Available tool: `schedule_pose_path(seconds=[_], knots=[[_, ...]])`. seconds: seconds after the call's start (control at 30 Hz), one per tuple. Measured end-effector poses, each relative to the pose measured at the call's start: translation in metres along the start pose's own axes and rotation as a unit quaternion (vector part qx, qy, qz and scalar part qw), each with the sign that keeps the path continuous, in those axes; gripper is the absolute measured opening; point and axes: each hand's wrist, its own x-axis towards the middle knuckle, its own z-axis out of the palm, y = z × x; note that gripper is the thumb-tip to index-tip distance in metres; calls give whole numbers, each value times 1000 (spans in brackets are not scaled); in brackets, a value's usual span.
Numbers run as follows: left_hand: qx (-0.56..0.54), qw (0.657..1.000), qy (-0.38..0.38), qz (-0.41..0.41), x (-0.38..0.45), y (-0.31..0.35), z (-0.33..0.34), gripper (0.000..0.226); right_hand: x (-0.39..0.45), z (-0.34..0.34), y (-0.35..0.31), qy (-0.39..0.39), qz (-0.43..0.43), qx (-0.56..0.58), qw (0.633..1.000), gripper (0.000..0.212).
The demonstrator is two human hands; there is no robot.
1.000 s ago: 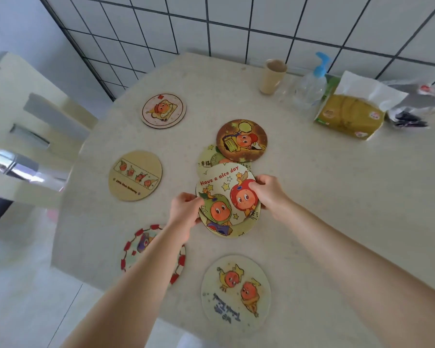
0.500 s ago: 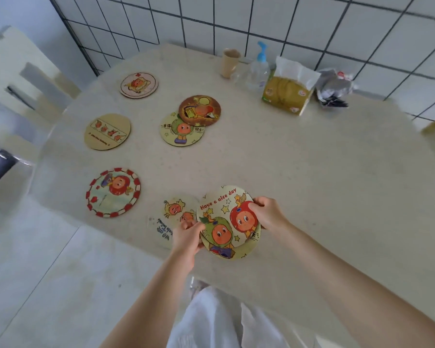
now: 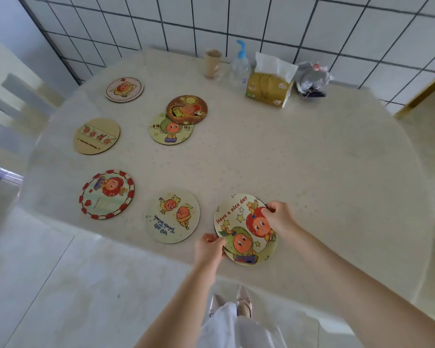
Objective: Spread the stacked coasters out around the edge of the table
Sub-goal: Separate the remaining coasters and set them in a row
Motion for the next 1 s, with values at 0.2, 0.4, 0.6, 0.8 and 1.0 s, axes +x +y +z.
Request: schedule_pose_path(seconds=[0.2,0.4,0.6,0.8,1.0], knots=[[55,998,-12,12,8,-2,13,6,11,-6,-2,25,-9,-10,1000,19],[205,969,61,123,-6,-4,25,6,6,-15,13,44,2,-2,999,24],[148,979,52,132,-25,-1,41,10,-10,-43,34,9,4,63,998,14],[139,981,-10,137,-40,-6,72,13,-31,-82,79,23,59,110,992,15],[208,967,-46,138,-49,-22,134,10,-55,-125,139,55,131,181,973,14]])
